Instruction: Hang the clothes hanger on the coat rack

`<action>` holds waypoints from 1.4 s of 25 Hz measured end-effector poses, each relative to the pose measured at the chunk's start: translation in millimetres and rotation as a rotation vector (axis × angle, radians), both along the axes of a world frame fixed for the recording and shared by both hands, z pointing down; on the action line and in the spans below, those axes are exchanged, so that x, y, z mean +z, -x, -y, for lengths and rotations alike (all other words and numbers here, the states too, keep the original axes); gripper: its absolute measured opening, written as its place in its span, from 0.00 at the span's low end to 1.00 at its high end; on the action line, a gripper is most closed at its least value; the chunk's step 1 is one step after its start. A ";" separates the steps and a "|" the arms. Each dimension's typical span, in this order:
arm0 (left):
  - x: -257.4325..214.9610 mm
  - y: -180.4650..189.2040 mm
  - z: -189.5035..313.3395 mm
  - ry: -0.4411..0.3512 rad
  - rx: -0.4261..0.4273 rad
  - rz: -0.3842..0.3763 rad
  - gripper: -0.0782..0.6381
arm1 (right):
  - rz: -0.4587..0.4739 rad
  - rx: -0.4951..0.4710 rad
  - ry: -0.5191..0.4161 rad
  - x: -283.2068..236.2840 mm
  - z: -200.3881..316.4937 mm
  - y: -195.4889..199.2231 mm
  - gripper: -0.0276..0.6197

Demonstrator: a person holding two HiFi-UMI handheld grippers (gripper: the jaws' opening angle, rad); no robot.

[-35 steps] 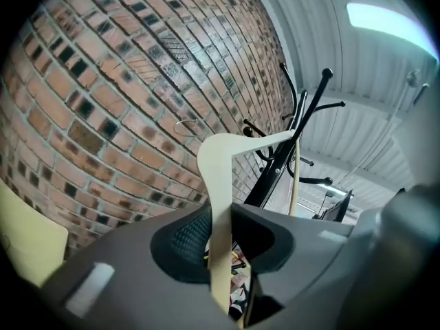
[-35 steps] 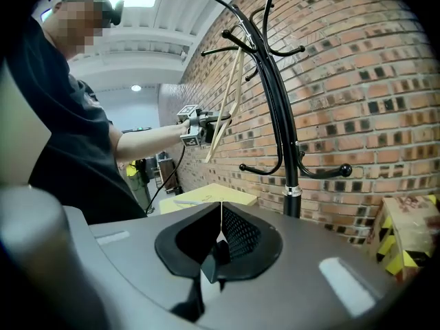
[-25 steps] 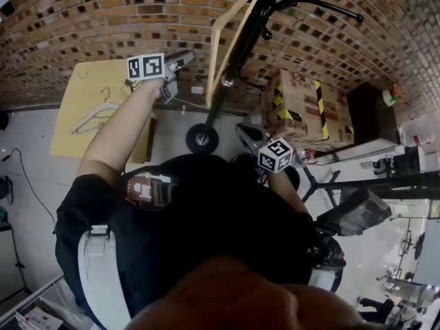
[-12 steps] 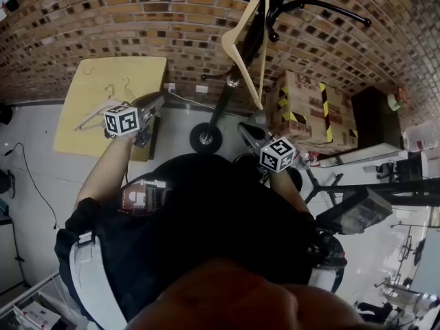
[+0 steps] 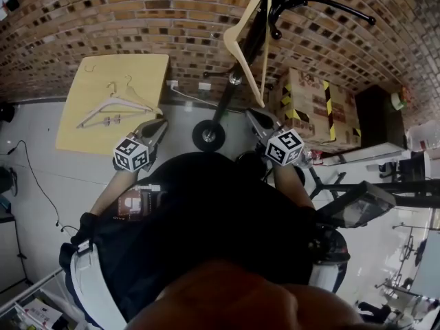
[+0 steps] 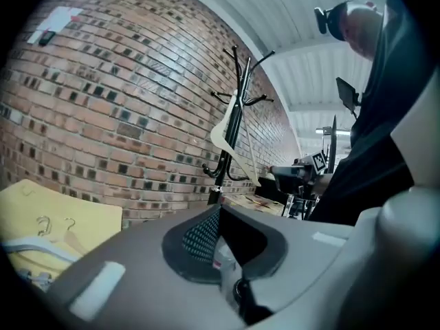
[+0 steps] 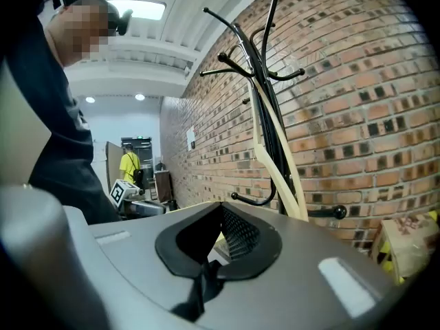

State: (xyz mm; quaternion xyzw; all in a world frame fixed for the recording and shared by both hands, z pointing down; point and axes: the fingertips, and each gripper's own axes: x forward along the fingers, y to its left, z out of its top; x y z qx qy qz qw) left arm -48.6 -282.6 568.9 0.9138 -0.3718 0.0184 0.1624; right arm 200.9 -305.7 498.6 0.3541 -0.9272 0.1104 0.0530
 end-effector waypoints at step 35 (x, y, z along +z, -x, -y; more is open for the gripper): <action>-50.5 -28.3 7.3 -0.073 0.058 -0.045 0.11 | -0.054 -0.012 0.063 15.4 -9.1 5.6 0.06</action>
